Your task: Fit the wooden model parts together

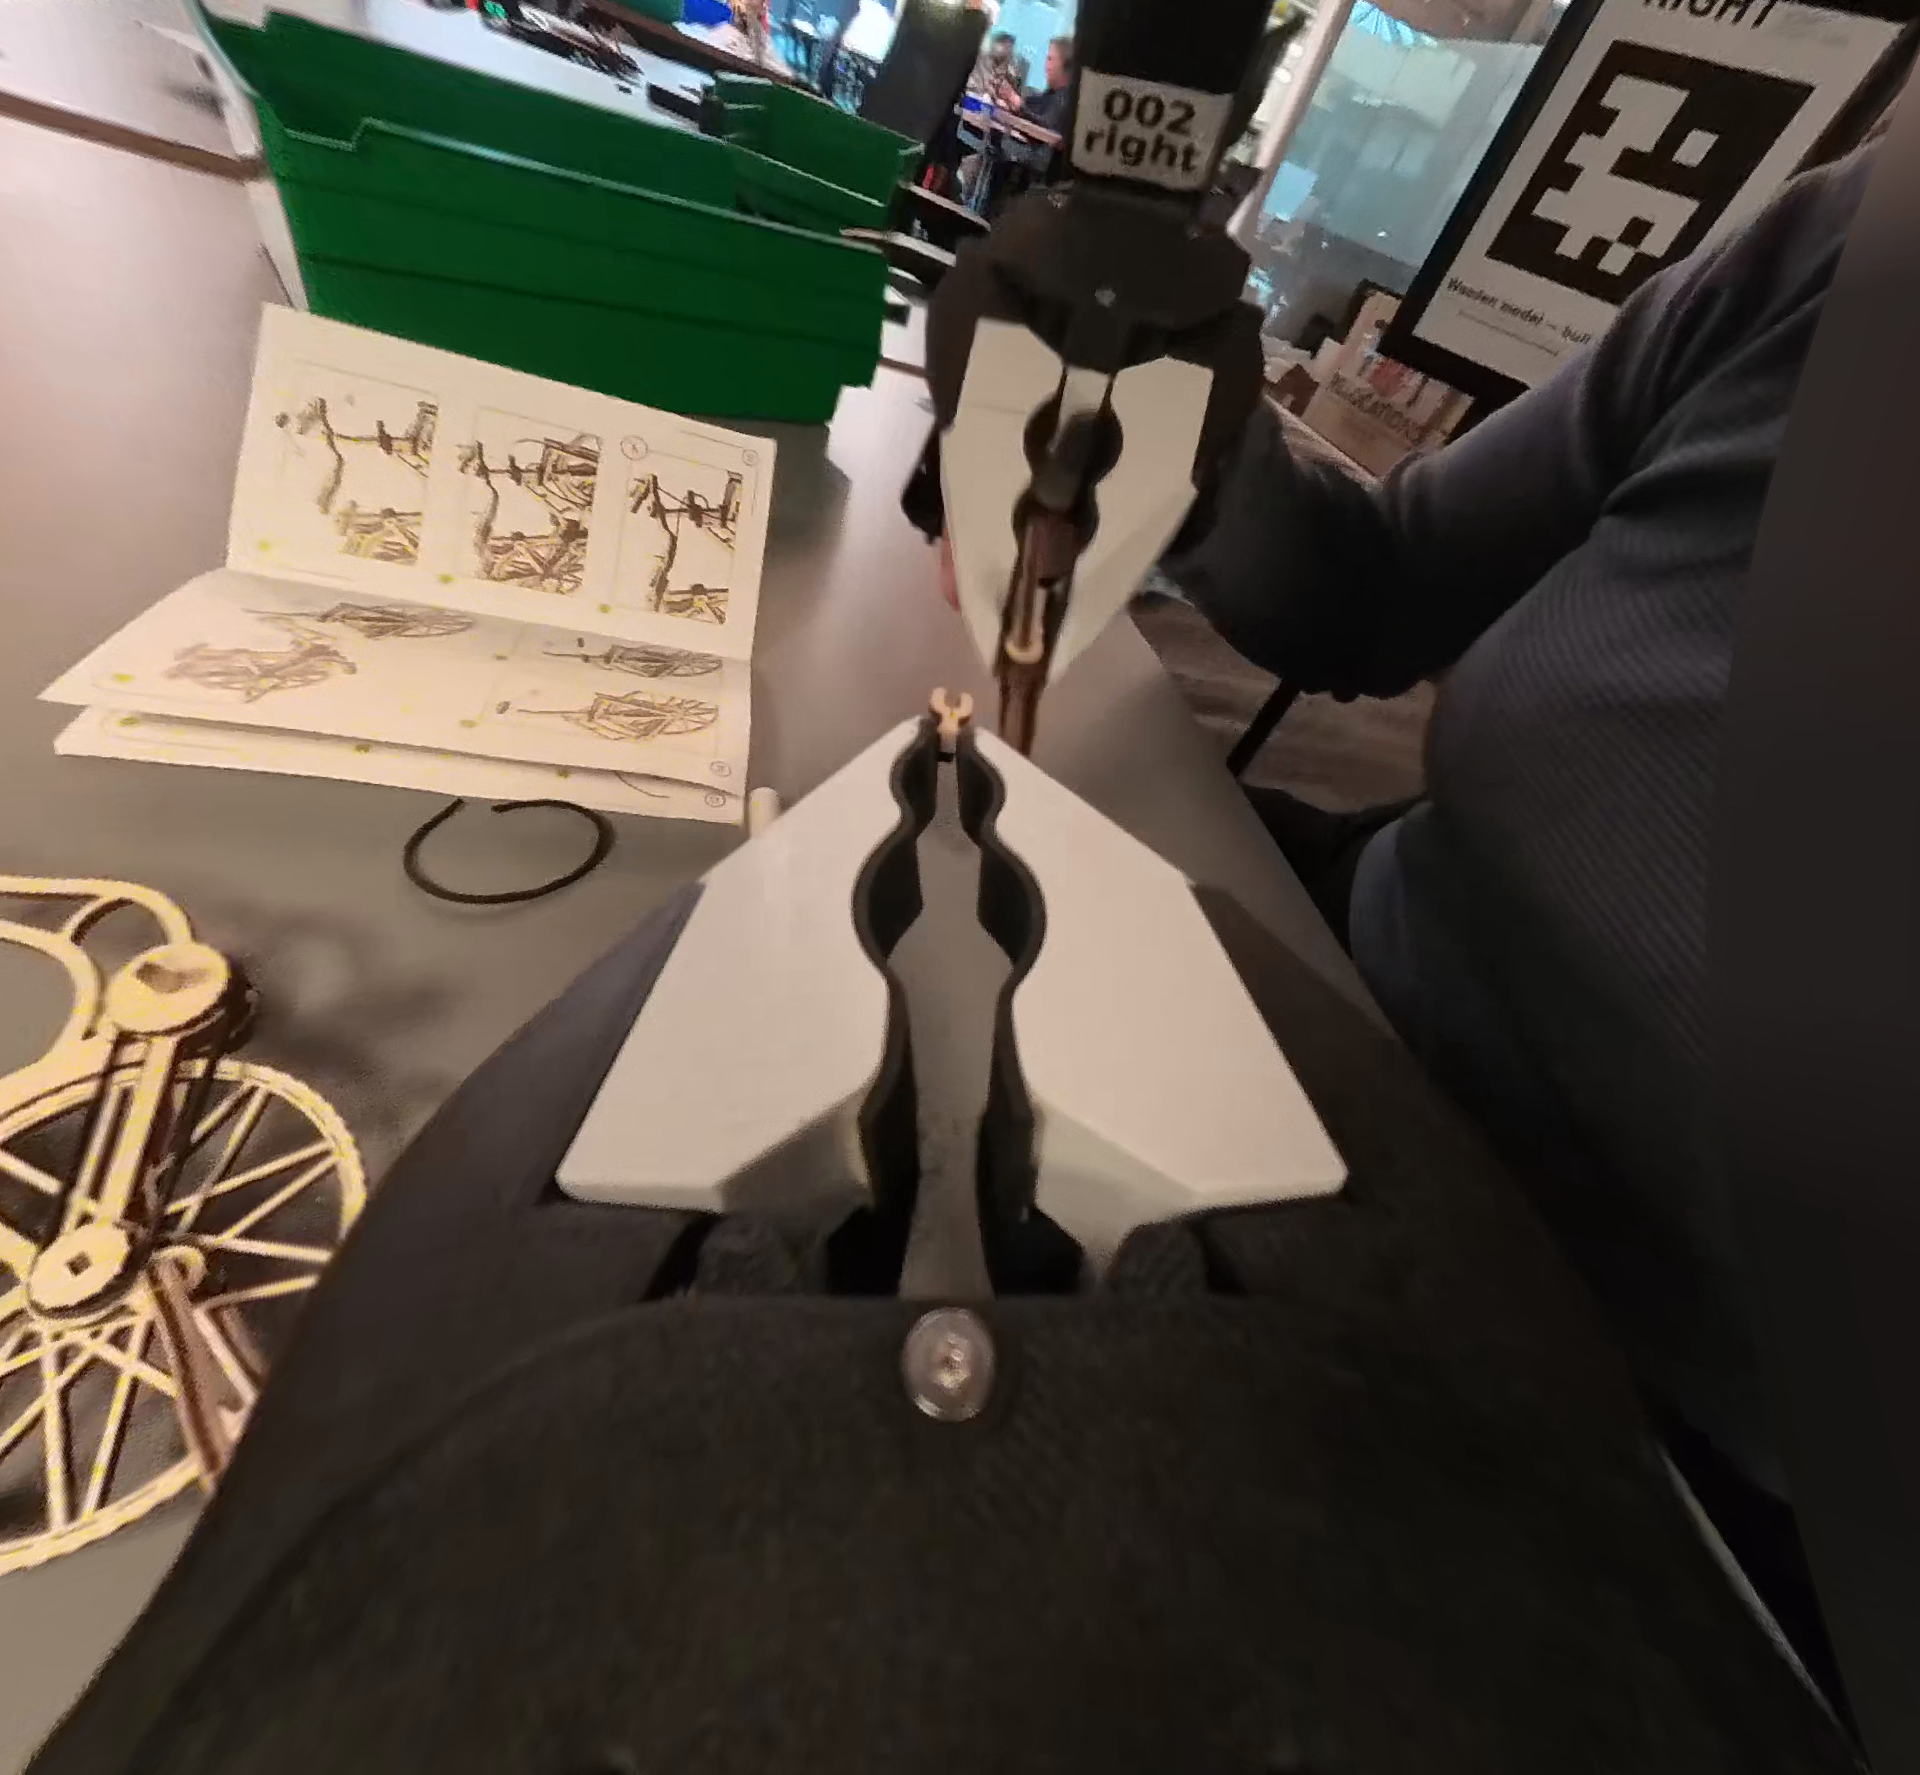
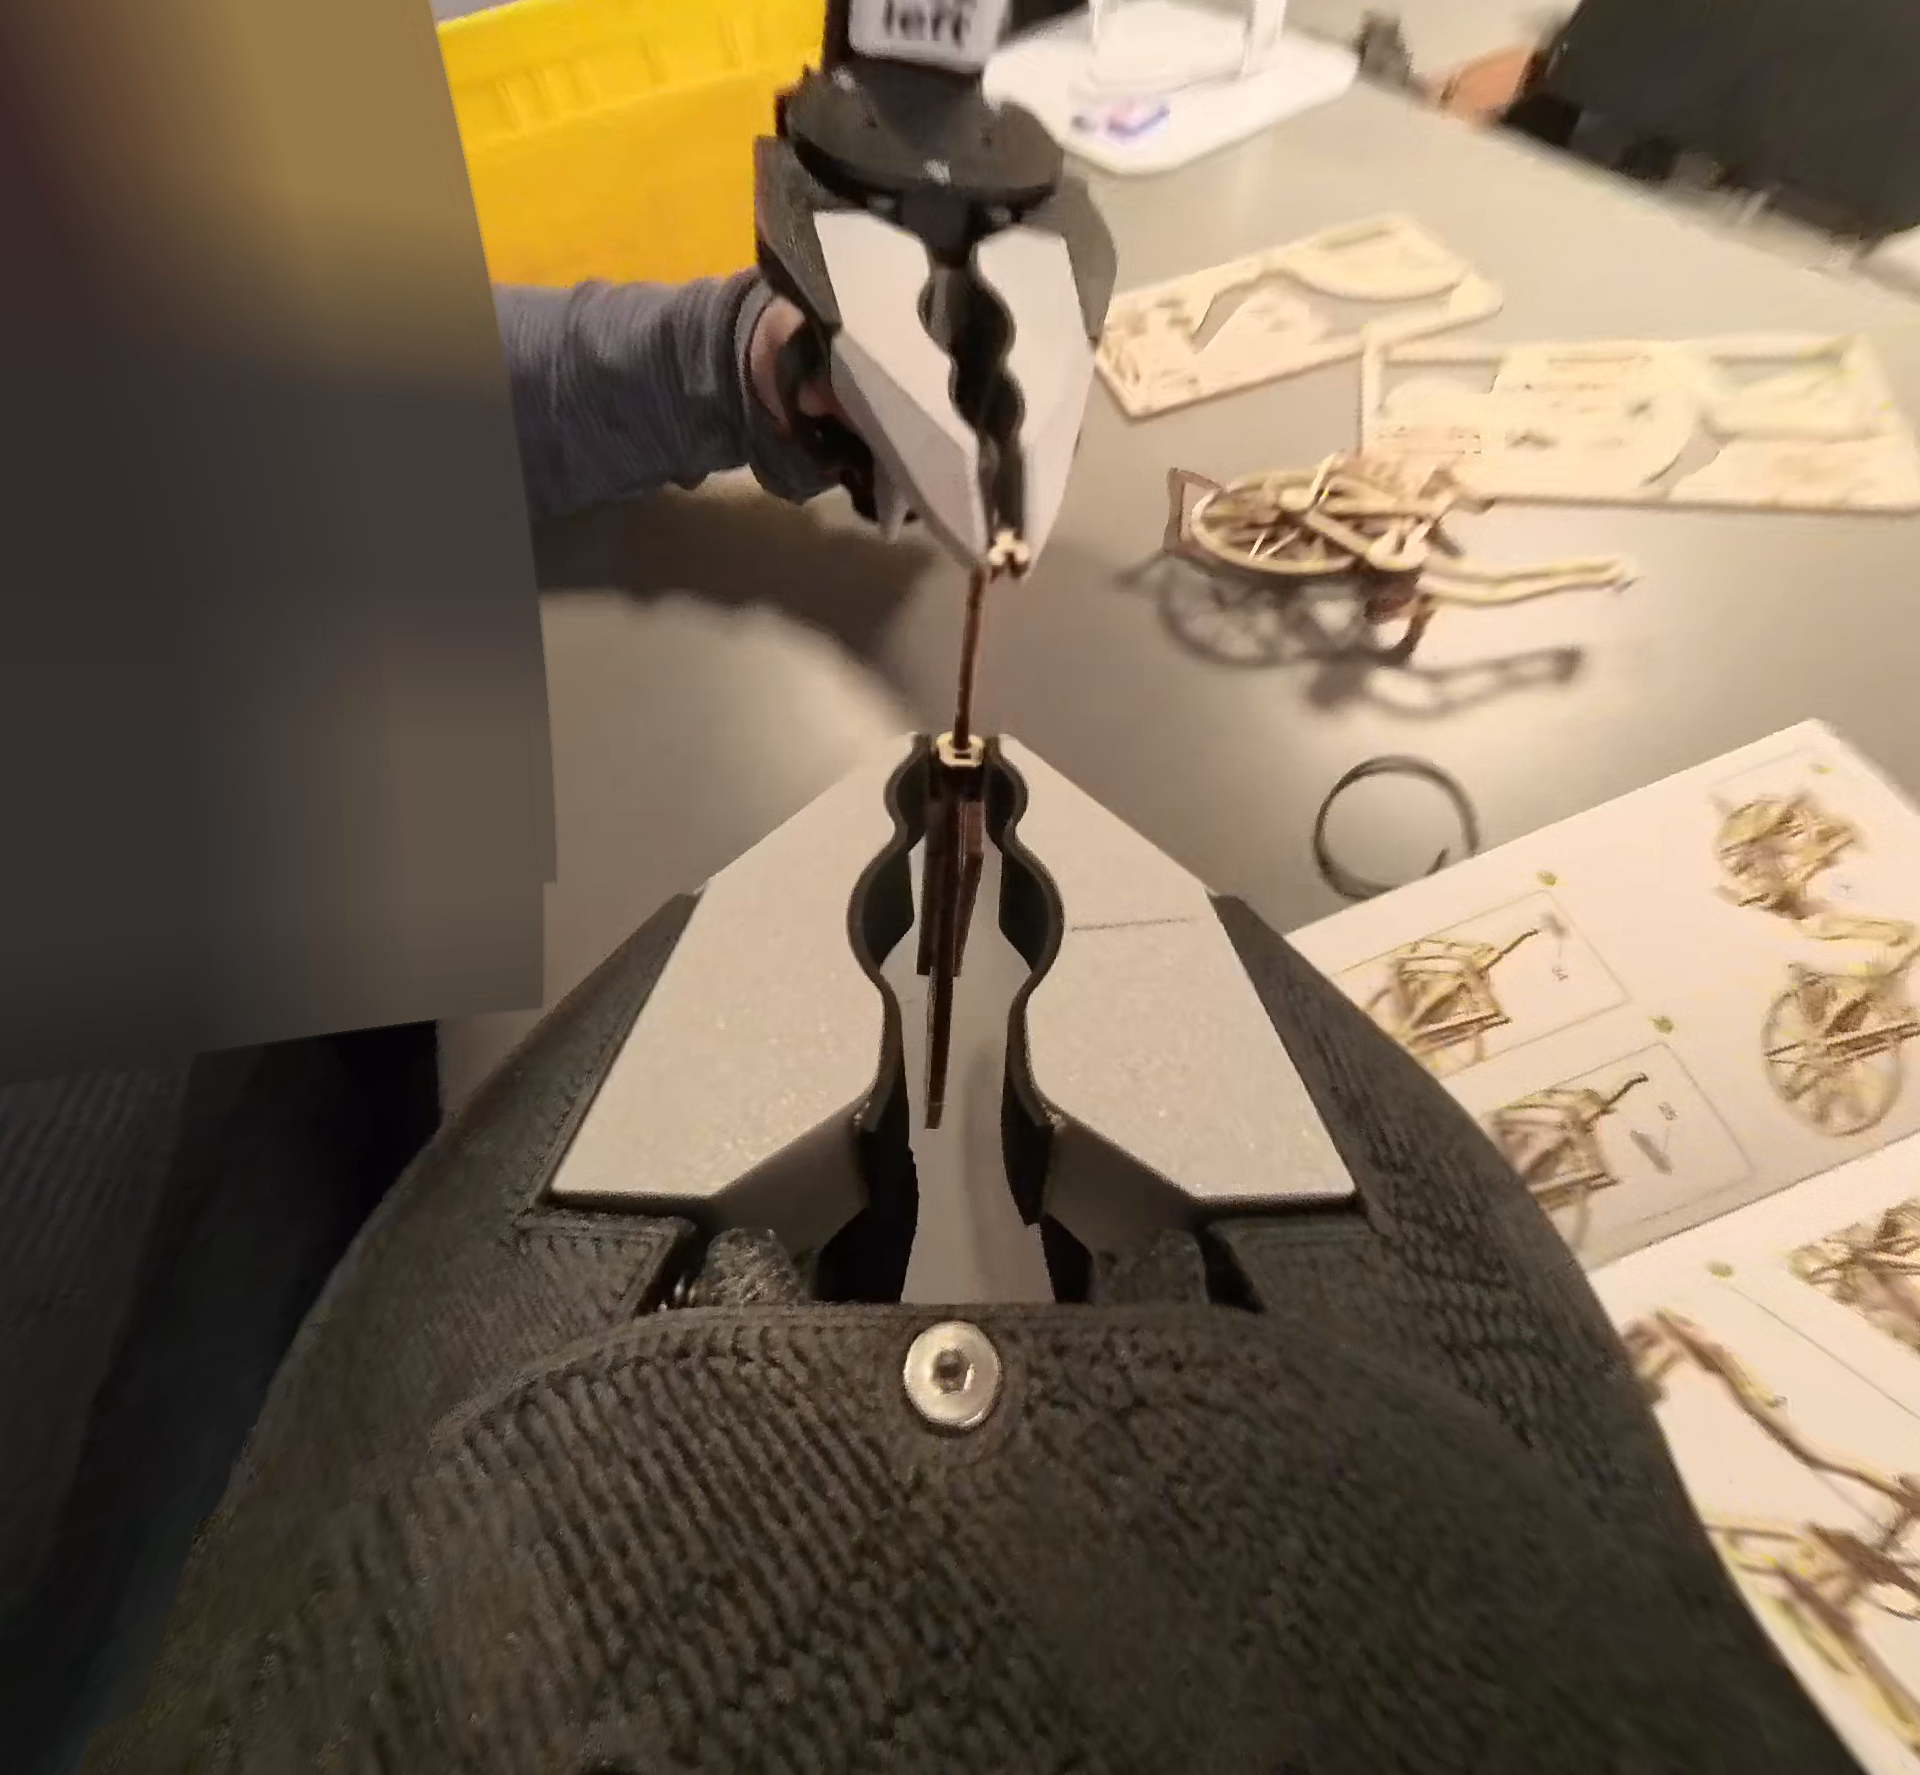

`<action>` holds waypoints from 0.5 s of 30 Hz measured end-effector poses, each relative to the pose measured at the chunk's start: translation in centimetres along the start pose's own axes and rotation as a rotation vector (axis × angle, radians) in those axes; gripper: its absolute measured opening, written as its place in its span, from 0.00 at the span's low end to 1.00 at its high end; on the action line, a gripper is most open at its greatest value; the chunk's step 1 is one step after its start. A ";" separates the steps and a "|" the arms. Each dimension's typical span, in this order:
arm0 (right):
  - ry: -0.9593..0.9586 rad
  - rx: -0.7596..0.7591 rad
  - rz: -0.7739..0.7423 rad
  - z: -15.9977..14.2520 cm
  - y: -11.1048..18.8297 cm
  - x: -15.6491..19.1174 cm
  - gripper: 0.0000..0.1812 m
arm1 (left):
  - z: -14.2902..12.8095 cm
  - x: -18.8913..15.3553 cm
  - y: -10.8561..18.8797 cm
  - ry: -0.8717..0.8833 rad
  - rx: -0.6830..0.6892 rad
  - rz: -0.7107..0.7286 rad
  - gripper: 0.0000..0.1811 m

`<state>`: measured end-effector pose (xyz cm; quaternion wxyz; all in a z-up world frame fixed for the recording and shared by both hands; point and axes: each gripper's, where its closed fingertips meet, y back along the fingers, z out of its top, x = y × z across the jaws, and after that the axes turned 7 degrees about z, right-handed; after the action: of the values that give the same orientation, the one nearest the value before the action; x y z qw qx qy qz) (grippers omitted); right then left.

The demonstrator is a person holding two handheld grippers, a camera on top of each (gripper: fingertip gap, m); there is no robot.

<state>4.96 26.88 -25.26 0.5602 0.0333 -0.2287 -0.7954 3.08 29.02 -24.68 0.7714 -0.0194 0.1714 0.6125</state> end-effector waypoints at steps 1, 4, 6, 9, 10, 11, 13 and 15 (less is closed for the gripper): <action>-0.055 0.047 0.028 -0.3 -0.4 0.3 0.03 | 0.4 0.2 0.1 -0.003 -0.019 0.016 0.01; -0.276 0.210 0.228 -1.6 -1.6 1.5 0.04 | 0.6 0.6 0.7 0.023 -0.054 0.005 0.01; -0.306 0.347 0.263 -3.3 -2.7 0.7 0.04 | 0.6 0.6 0.8 0.027 -0.075 -0.008 0.01; -0.279 0.507 0.246 -5.5 -4.2 -0.2 0.15 | 0.7 0.6 1.0 0.002 -0.093 0.003 0.01; -0.260 0.522 0.243 -5.6 -4.5 0.0 0.23 | 0.9 0.7 1.1 -0.001 -0.106 0.010 0.01; -0.225 0.526 0.216 -5.4 -4.6 -0.2 0.31 | 1.1 0.6 1.2 -0.001 -0.126 0.008 0.01; -0.121 0.469 0.103 -4.2 -4.1 -1.5 0.33 | 1.8 0.3 1.5 0.036 -0.166 -0.028 0.01; 0.044 0.258 -0.018 -0.5 -3.5 -2.6 0.31 | 2.8 -0.7 2.0 0.100 -0.225 -0.125 0.01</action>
<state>2.96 30.03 -27.62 0.5492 0.1245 -0.3164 -0.7634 1.78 29.57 -21.47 0.7915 -0.1469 0.1384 0.5768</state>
